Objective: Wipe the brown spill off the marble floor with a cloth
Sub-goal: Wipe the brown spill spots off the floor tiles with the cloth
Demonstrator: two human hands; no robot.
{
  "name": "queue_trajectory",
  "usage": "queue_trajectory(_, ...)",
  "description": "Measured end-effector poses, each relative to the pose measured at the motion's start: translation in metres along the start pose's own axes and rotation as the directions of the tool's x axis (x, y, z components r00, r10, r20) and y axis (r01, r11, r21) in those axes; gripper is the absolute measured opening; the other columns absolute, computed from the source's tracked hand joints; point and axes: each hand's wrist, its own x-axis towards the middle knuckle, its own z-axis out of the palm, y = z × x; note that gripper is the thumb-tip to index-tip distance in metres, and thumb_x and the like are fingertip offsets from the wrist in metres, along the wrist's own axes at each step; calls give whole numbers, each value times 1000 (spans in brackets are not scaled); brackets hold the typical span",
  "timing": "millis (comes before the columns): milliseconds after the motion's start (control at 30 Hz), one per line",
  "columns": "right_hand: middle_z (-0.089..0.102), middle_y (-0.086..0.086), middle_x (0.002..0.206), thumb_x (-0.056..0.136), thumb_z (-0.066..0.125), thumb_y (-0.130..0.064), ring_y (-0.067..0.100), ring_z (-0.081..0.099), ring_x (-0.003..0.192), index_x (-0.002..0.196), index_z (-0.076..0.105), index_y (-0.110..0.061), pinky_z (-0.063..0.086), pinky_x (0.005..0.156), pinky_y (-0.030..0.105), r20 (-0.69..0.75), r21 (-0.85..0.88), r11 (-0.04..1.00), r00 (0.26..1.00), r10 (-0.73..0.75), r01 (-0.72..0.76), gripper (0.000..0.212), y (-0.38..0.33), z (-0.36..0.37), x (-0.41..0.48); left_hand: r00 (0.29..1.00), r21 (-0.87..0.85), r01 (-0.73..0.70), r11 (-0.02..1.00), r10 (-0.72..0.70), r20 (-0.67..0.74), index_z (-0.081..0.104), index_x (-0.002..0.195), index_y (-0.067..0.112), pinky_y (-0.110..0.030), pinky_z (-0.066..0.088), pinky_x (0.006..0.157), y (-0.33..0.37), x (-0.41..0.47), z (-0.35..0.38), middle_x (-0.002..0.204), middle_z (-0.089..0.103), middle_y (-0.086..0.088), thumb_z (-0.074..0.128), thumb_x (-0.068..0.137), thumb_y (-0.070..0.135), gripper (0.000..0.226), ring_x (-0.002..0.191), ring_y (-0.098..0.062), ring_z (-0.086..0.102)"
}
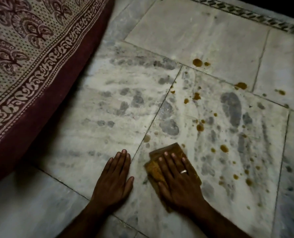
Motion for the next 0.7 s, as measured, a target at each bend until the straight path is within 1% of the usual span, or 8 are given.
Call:
queue_trajectory(100, 27, 15, 165, 99, 36, -48, 32, 26, 153, 158, 30, -10, 24, 122, 53, 4, 5, 973, 973, 230, -230, 70, 20, -2, 38, 999, -11, 18, 1000, -18, 31, 22, 158, 7, -43, 21, 122, 1, 0, -1, 168, 18, -11, 26, 102, 52, 72, 155, -24, 18)
queue_trajectory(167, 19, 13, 168, 101, 29, -50, 30, 18, 156, 161, 19, -13, 18, 124, 52, 34, 22, 964, 964, 263, -264, 71, 26, -2, 83, 999, -10, 18, 1000, -18, 38, 20, 159, 8, -42, 18, 123, 0, 0, -2, 168, 15, -10, 26, 102, 55, 74, 155, -23, 15)
queue_trajectory(233, 12, 9, 170, 102, 23, -52, 28, 9, 157, 163, 8, -20, 8, 126, 50, 84, 49, 974, 972, 218, -222, 70, 20, -3, 124, 999, -15, 23, 1000, -22, 33, 20, 159, 7, -41, 16, 124, 1, -1, -3, 168, 14, -10, 27, 101, 56, 76, 156, -23, 14)
queue_trajectory(333, 17, 12, 169, 103, 23, -52, 31, 11, 157, 162, 14, -23, 6, 126, 51, 93, 35, 995, 992, 89, -93, 66, -4, 0, 156, 999, -23, 39, 999, -38, 16, 21, 158, 4, -41, 14, 125, 0, -1, -3, 168, 15, -13, 27, 101, 54, 76, 155, -25, 14)
queue_trajectory(433, 20, 12, 168, 105, 28, -49, 31, 13, 156, 162, 18, -23, 7, 127, 52, 81, 27, 999, 996, -47, 45, 63, -27, 3, 130, 999, -32, 39, 999, -40, -5, 23, 157, 1, -45, 17, 124, -2, -1, 1, 167, 17, -16, 34, 99, 46, 73, 155, -28, 17)
queue_trajectory(567, 20, 7, 168, 103, 34, -49, 28, 15, 156, 161, 22, -26, 17, 125, 53, 105, 25, 975, 970, -221, 219, 64, -23, -1, 55, 1000, -19, 14, 1000, -14, -15, 26, 154, -3, -51, 26, 120, -5, -1, 3, 165, 19, -20, 41, 95, 36, 73, 153, -32, 21)
queue_trajectory(633, 27, 7, 166, 101, 40, -48, 27, 22, 155, 159, 29, -26, 26, 122, 54, 62, -1, 987, 985, -159, 159, 63, -4, -3, 33, 999, -8, 29, 1000, -29, -15, 25, 155, -1, -50, 25, 121, -2, 0, 2, 165, 19, -19, 40, 95, 36, 72, 153, -32, 20)
queue_trajectory(700, 29, 7, 165, 100, 39, -47, 28, 27, 153, 158, 31, -25, 28, 121, 54, 35, -20, 1000, 999, 7, -6, 62, 20, -6, 37, 998, -8, 62, 998, -62, -11, 26, 155, 0, -48, 22, 122, 3, 4, 2, 165, 20, -19, 35, 98, 40, 70, 154, -31, 19)
